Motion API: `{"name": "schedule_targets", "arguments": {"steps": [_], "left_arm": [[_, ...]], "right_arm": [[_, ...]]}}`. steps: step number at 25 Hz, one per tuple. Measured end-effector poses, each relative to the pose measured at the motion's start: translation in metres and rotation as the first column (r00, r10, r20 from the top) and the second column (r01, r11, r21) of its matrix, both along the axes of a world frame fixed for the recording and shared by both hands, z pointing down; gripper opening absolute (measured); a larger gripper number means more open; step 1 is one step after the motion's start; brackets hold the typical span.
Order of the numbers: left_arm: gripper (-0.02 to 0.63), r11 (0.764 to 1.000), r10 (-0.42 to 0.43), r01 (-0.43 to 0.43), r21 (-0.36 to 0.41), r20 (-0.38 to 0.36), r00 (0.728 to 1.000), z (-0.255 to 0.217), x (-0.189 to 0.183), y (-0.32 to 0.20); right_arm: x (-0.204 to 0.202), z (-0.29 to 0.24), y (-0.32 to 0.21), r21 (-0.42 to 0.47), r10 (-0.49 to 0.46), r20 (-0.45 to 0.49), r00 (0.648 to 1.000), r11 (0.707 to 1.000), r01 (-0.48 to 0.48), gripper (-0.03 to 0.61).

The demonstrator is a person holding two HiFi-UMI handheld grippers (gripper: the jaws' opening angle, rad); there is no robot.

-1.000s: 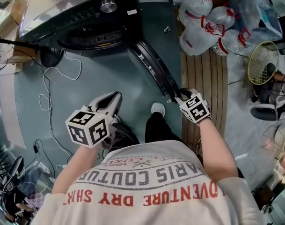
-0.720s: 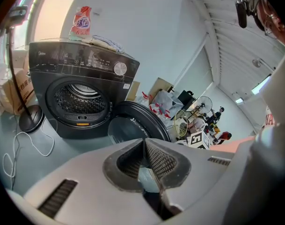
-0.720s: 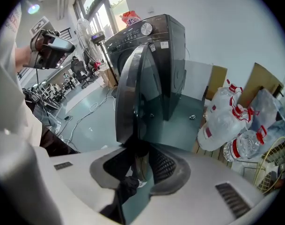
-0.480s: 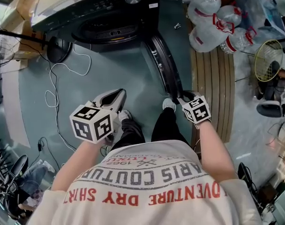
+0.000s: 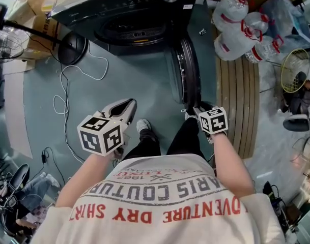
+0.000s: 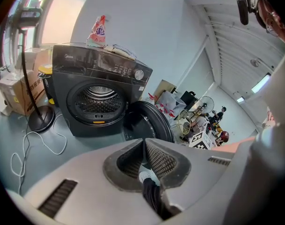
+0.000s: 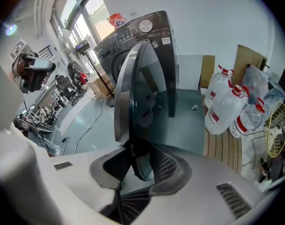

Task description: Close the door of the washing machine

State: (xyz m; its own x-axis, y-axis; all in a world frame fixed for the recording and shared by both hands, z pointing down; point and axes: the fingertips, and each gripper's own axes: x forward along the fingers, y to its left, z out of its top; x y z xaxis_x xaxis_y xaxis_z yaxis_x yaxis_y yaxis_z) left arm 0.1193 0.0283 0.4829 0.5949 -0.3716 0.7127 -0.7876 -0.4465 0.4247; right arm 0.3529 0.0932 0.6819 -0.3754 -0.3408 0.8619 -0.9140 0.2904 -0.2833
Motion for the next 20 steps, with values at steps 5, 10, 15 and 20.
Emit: {"name": "schedule_targets", "arguments": {"steps": [5,10,15,20], "left_arm": [[0.038,1.0,-0.017,0.017,0.019,-0.009,1.0,-0.001,-0.029,0.002],[0.038,0.999,-0.037,0.038,0.033,-0.018,0.999,0.0,-0.064,0.004],[0.038,0.997,-0.07,0.071,0.042,-0.03,0.997,0.0,-0.101,0.01],[0.038,0.993,-0.11,0.112,0.042,-0.035,0.993,0.005,-0.141,0.016]], "right_arm": [[-0.024,0.001,-0.003,-0.012,0.049,0.008,0.999,0.999,-0.049,0.12],[-0.051,0.002,-0.006,-0.03,0.103,0.002,0.995,0.994,-0.103,0.121],[-0.081,0.002,-0.01,-0.041,0.135,0.015,0.991,0.99,-0.134,0.129],[-0.119,0.004,-0.014,-0.054,0.173,0.035,0.984,0.984,-0.171,0.141]]}}
